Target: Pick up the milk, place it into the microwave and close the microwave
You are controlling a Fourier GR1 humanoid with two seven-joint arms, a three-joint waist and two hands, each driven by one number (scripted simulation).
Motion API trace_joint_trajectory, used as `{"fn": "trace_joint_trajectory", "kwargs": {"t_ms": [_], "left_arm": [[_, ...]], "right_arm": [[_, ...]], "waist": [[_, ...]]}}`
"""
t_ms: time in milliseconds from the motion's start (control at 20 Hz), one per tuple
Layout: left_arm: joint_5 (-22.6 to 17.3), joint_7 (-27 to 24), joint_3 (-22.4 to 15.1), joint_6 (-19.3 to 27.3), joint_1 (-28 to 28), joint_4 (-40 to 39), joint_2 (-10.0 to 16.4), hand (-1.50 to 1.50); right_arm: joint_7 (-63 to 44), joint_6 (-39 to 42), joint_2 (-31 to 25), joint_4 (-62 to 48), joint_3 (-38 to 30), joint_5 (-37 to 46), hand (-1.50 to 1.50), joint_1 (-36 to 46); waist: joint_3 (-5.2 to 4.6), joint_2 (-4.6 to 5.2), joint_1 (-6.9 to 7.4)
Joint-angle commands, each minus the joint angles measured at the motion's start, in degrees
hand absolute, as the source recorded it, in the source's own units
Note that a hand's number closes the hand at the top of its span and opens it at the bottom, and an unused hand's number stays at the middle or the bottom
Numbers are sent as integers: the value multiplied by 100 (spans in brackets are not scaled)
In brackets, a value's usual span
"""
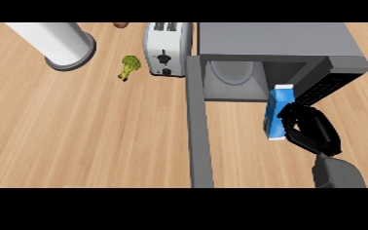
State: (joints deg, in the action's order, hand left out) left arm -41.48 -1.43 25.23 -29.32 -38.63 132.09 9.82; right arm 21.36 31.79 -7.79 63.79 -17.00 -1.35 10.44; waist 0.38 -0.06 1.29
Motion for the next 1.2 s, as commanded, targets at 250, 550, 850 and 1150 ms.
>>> {"fn": "trace_joint_trajectory", "kwargs": {"t_ms": [250, 550, 850, 1150], "left_arm": [[-739, 39, 315, -325, -289, 74, 138, -150], [-945, 339, 414, -100, -302, 375, 176, -150], [-875, 314, 495, -303, 122, -274, 314, -150], [-1053, 487, 630, -210, 140, -26, 423, -150]], "right_arm": [[2288, -2767, 765, -1352, 447, 1533, 150, 481], [2495, -3234, 558, -2781, -131, 1471, 150, 1934], [2217, -3447, 291, -3675, -196, 1564, 150, 2921], [2058, -3494, -147, -4460, -341, 1584, 150, 3709]], "waist": [[-25, 31, 120], [-22, 55, 114], [-27, 87, 130], [-23, 119, 220]]}}
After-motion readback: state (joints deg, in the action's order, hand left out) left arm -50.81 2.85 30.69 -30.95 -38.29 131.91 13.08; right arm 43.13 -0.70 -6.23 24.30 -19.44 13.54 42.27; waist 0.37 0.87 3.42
